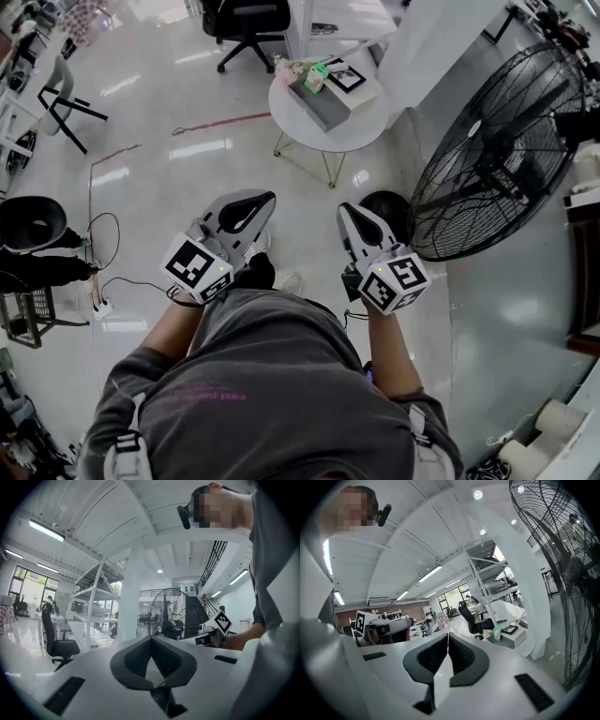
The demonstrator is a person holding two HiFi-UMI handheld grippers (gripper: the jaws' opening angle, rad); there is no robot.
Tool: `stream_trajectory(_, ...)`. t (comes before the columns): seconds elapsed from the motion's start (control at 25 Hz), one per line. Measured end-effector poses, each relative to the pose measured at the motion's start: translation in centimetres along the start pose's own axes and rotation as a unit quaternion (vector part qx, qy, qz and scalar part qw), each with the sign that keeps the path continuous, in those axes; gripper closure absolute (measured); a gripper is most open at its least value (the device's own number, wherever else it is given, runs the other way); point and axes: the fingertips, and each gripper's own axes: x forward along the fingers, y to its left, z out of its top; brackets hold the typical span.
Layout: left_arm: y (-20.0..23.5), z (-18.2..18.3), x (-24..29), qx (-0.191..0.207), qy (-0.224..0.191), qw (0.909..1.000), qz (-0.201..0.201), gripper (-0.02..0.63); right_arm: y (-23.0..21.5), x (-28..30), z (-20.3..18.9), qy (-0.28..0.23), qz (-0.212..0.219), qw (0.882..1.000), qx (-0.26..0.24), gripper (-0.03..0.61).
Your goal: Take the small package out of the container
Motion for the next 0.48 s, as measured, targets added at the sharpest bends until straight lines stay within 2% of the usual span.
stream_trajectory(0.48, 6.1, -0.5, 4.3, -0.008, -0.004, 1.0, -0.001, 0.598, -4.2, 5.7, 1.1, 0.011, -0.007, 1.0, -0.001, 0.555)
